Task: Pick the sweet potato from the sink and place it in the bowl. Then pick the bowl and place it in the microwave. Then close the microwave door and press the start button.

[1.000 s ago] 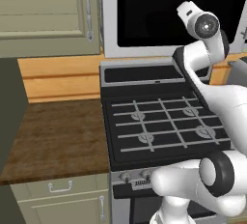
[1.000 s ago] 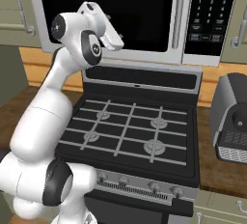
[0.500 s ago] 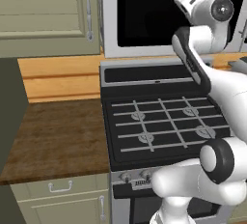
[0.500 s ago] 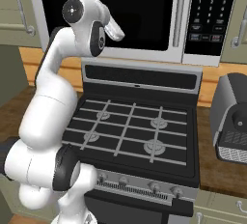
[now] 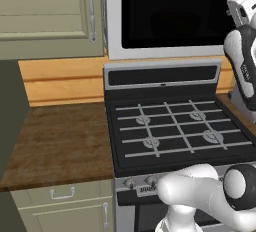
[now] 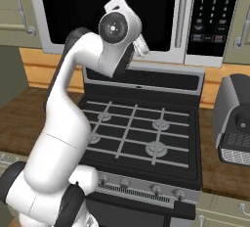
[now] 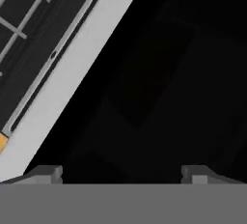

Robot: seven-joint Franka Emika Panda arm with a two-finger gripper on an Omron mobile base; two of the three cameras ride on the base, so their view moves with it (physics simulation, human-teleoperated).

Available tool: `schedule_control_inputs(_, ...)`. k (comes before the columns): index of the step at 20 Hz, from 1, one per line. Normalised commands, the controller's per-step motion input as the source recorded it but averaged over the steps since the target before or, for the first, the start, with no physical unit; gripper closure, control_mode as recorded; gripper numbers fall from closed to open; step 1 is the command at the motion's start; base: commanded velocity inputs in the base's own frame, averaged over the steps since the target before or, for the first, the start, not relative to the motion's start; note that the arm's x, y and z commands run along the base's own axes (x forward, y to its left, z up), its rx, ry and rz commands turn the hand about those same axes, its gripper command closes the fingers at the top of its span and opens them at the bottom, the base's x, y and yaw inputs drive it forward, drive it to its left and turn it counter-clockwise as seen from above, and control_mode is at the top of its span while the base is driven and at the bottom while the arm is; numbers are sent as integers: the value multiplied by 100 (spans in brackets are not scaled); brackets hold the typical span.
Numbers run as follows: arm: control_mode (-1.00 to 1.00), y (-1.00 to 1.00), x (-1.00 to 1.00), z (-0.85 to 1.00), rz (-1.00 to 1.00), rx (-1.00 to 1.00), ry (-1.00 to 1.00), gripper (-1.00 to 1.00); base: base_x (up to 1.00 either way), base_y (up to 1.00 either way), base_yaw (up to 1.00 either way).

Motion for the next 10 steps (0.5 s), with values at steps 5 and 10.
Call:
schedule_control_inputs(5, -100, -87, -100, 0, 0, 24, -3, -100, 0, 0, 0)
schedule_control_inputs(10, -100, -80, -46, -3, -3, 18, 4, -100, 0, 0, 0)
